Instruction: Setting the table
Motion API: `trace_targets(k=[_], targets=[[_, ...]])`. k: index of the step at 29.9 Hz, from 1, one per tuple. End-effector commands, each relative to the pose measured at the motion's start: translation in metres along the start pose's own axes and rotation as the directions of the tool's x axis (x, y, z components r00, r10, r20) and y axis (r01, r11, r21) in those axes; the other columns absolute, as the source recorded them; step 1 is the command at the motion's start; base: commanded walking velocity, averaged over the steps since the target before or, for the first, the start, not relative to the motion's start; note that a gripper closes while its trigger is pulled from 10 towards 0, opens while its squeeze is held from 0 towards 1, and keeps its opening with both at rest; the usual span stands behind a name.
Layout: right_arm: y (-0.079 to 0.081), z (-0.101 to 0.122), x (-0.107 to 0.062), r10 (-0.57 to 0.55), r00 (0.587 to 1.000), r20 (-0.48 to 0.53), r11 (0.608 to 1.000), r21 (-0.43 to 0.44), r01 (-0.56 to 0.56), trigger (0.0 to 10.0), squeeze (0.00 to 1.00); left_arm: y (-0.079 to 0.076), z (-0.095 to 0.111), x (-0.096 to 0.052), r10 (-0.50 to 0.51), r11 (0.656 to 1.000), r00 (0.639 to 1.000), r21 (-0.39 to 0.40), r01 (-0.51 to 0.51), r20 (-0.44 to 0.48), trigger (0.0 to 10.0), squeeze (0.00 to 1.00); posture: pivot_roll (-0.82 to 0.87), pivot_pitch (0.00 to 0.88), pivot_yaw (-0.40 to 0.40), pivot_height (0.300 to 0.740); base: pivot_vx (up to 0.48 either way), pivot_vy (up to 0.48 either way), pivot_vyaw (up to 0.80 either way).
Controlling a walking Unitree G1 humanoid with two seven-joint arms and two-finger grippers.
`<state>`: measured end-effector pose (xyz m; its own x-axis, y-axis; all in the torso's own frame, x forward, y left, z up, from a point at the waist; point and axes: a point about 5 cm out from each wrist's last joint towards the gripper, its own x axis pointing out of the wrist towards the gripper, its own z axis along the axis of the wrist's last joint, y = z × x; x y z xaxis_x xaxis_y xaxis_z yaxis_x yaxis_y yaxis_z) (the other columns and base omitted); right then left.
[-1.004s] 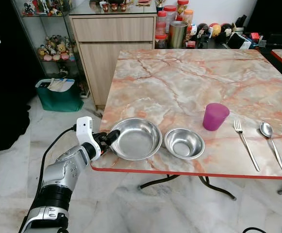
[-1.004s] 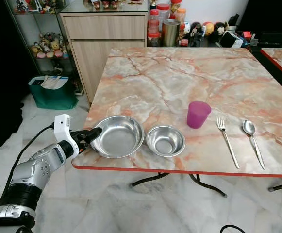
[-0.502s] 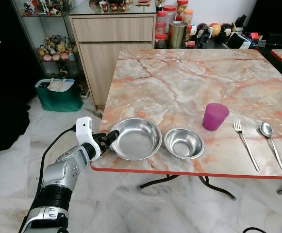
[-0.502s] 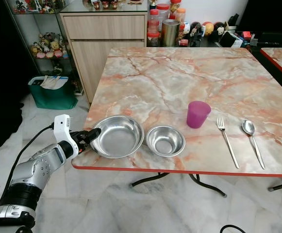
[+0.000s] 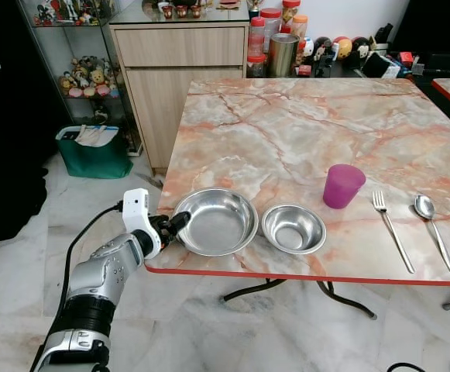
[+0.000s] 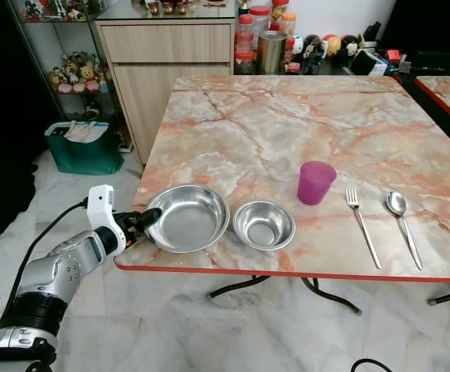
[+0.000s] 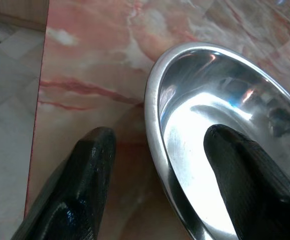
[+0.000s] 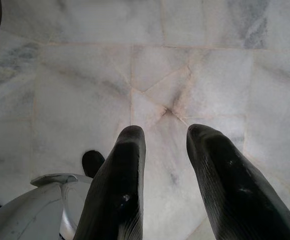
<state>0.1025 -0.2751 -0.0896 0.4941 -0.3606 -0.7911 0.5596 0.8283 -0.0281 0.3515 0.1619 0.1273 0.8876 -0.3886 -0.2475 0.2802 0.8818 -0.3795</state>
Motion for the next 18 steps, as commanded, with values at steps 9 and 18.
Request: trace_targets(k=[9, 18], targets=[[-0.0013, -0.0017, -0.0006, -0.01, 1.0, -0.004, 1.0, 0.013, 0.01, 10.0, 0.0, -0.0017, -0.0058, 0.0019, 0.009, 1.0, 0.999, 0.016, -0.008, -0.042, 10.0, 0.0, 0.09, 0.119, 0.012, 0.74, 0.0, 0.0, 0.0], [-0.0012, -0.0018, -0.0006, -0.01, 1.0, -0.004, 1.0, 0.013, 0.01, 10.0, 0.0, -0.0018, -0.0058, 0.0017, 0.011, 1.0, 0.999, 0.019, -0.01, -0.047, 0.0, 0.0, 0.09, 0.119, 0.011, 0.74, 0.0, 0.0, 0.0]])
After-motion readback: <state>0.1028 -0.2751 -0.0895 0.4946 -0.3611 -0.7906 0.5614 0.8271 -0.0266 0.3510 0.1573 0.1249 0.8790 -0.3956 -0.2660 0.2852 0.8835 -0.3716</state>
